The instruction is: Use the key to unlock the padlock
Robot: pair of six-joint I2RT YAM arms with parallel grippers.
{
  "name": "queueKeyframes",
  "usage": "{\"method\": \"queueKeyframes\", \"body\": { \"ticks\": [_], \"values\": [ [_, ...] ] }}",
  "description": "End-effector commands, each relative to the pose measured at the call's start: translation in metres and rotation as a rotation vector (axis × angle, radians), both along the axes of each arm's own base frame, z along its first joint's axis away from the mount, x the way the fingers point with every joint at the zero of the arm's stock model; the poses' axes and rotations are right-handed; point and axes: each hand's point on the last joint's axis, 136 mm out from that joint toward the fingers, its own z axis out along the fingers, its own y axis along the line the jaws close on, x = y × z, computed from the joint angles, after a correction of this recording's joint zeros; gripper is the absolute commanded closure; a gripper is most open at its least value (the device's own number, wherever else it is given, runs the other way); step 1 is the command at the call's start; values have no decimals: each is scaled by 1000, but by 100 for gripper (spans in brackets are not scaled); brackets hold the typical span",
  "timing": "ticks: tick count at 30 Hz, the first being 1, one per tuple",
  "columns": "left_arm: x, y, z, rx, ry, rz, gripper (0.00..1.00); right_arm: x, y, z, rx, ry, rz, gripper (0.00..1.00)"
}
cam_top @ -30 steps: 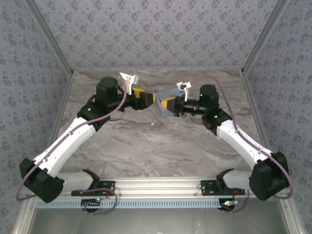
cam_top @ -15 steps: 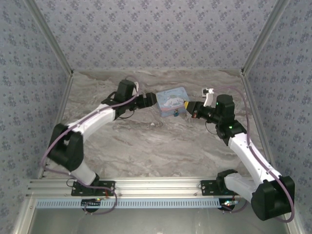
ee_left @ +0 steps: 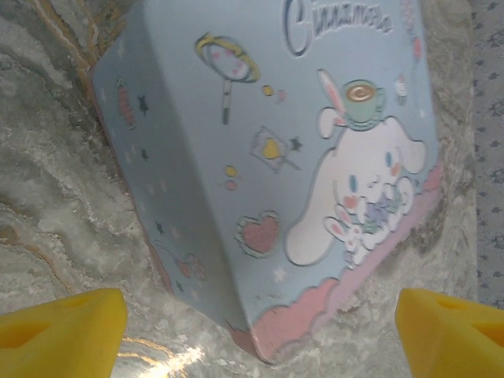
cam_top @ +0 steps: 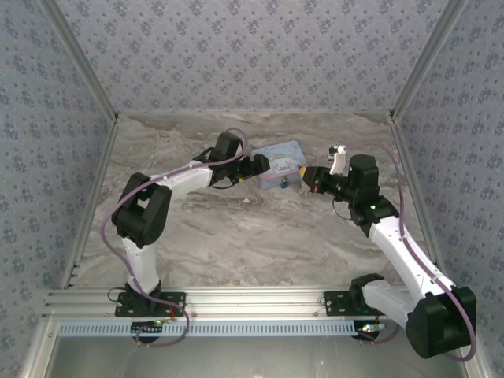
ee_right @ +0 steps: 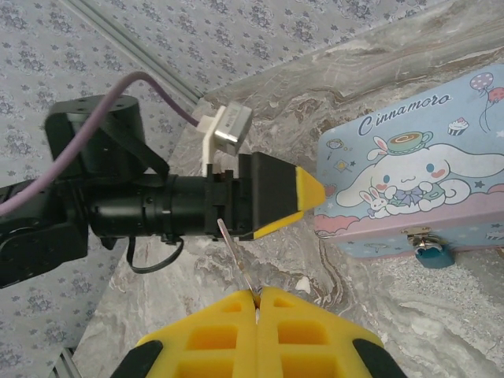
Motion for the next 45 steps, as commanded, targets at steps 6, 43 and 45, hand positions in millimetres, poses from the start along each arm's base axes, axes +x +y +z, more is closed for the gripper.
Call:
{"method": "queueKeyframes", "body": {
  "ticks": [6, 43, 45],
  "values": [
    [-6, -5, -16, 0, 48, -13, 17, 1, -4, -4, -8, 14, -23, 100],
    [-26, 120, -47, 202, 98, 127, 20, 8, 15, -20, -48, 57, 41, 100],
    [-24, 122, -38, 197, 72, 120, 19, 9, 20, -25, -52, 65, 53, 100]
  ]
}}
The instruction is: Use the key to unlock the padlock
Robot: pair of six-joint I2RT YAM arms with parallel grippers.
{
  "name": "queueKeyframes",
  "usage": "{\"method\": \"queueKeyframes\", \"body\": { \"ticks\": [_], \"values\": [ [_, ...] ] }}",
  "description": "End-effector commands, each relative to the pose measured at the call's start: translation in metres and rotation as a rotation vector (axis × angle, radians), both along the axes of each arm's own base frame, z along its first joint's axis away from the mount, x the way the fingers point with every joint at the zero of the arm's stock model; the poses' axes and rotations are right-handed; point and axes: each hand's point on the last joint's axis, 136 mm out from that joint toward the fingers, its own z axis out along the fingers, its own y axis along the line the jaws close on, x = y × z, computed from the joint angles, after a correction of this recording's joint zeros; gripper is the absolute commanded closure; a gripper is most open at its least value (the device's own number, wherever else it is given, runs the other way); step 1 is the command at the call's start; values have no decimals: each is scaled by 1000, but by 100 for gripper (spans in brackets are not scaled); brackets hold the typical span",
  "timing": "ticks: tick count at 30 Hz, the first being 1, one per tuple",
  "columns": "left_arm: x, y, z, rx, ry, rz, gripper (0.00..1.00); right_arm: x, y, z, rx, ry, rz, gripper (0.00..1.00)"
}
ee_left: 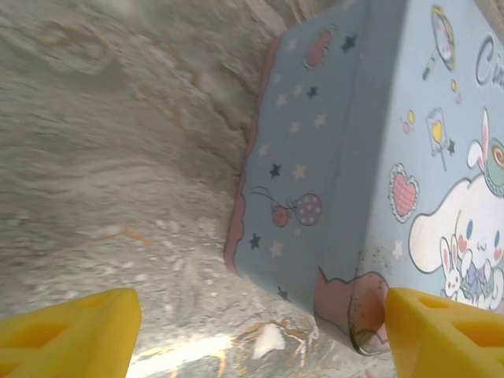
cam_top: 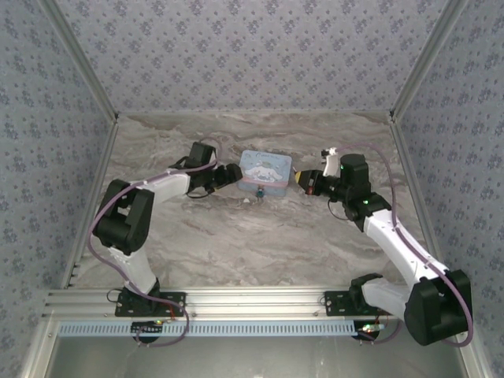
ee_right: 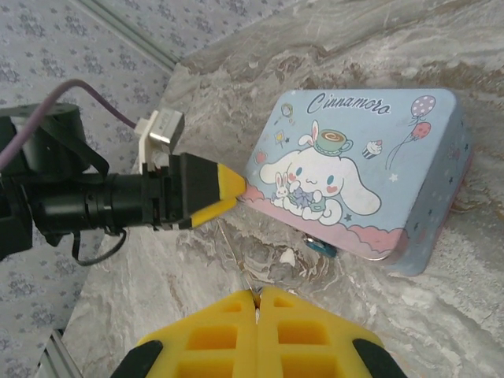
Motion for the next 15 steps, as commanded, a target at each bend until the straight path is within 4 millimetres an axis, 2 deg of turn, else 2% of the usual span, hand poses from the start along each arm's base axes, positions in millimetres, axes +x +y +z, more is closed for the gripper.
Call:
{"method": "queueKeyframes", "body": {
  "ticks": [1, 6, 11, 15],
  "values": [
    [-10, 22, -5, 94, 14, 8, 18, 6, 10, 7, -6, -31, 26, 100],
    [-8, 17, 25, 25, -119, -10, 11, 16, 27, -5, 35, -6, 44, 100],
    [-21, 17, 51, -46, -260, -36, 3, 34, 39, -24, 81, 45, 38, 100],
    [-35, 7, 57, -100, -302, -95, 3, 48, 43, -40, 81, 88, 27, 100]
  ]
}}
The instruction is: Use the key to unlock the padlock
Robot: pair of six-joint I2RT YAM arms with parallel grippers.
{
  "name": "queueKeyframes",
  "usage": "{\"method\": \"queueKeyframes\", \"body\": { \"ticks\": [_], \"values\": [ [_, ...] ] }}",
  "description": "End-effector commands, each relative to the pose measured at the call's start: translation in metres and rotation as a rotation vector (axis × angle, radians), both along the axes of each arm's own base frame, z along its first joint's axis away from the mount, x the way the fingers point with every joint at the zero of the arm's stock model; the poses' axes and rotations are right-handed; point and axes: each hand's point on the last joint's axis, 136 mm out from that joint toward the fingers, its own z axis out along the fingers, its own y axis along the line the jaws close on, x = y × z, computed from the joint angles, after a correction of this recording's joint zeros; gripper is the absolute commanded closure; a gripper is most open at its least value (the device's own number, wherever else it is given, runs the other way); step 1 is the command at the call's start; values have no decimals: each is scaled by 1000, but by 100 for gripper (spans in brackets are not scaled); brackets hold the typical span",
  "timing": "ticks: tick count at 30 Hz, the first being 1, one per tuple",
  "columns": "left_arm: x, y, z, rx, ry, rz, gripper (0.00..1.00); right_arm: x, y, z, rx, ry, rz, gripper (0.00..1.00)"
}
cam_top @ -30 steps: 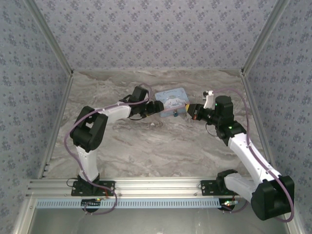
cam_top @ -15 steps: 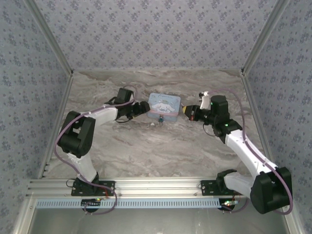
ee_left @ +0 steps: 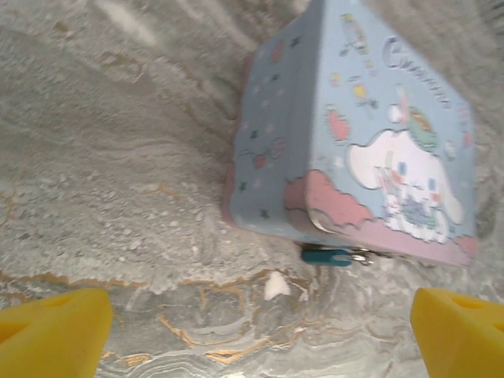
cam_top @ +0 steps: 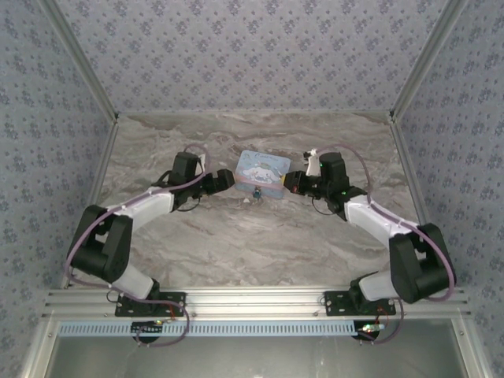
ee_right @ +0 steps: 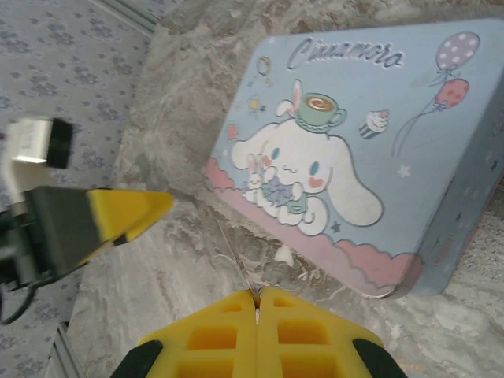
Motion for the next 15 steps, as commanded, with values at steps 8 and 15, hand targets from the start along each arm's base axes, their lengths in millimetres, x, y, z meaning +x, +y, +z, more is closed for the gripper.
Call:
{"method": "queueKeyframes", "body": {
  "ticks": [8, 15],
  "values": [
    [-22, -63, 10, -125, -117, -234, 4, 44, 15, -15, 22, 12, -16, 100],
    [-20, -90, -9, -148, -85, -272, 7, 52, 10, -41, -6, 74, -44, 100]
  ]
}}
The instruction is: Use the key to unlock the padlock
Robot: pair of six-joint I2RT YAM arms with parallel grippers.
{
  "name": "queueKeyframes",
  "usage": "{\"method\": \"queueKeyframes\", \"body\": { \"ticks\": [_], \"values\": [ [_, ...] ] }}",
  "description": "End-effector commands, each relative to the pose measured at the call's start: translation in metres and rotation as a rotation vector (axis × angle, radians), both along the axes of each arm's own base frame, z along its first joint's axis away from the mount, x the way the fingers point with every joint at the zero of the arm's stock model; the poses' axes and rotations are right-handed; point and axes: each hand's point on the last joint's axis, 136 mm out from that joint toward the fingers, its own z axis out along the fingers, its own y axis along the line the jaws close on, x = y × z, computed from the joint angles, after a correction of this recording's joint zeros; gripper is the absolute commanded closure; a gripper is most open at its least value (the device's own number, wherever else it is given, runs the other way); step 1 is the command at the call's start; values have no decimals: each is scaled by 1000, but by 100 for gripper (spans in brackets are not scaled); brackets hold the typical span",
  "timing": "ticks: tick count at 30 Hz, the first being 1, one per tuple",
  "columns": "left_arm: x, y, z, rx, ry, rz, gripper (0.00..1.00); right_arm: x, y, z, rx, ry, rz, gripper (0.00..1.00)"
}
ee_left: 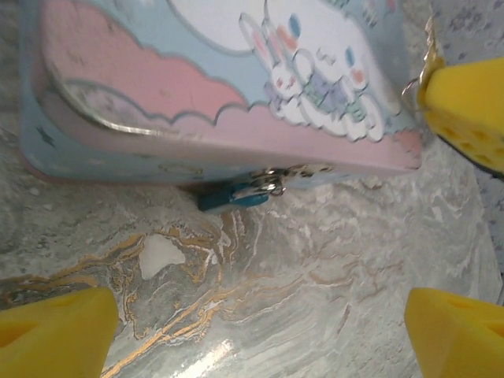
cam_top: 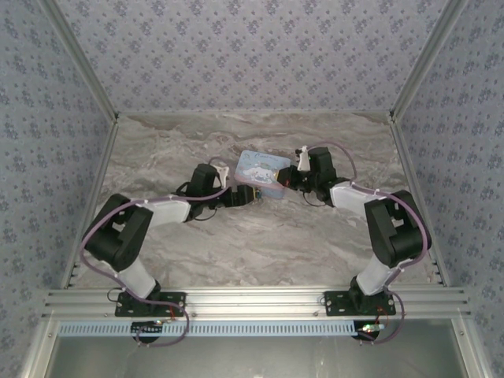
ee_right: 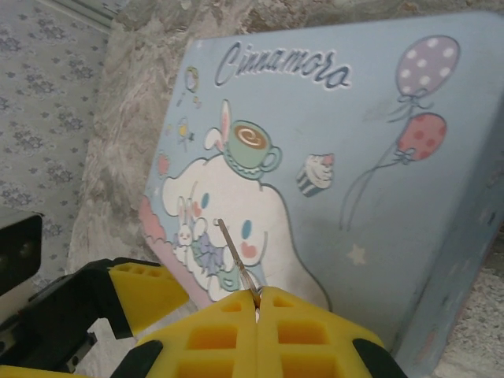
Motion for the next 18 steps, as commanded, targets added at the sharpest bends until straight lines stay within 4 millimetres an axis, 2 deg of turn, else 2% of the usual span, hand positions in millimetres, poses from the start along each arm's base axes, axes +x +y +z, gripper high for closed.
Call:
{"method": "queueKeyframes", "body": {
  "ticks": [1, 9, 18],
  "values": [
    [15, -20, 21, -66, -67, -27, 7, 11, -3, 1, -6, 0, -29, 100],
    [22, -35, 3, -64, -57, -32, 10, 3, -8, -21, -58, 61, -33, 100],
    [30, -49, -8, -66, -72, -17, 17, 0, -7, -24, -58, 69, -27, 100]
  ]
}}
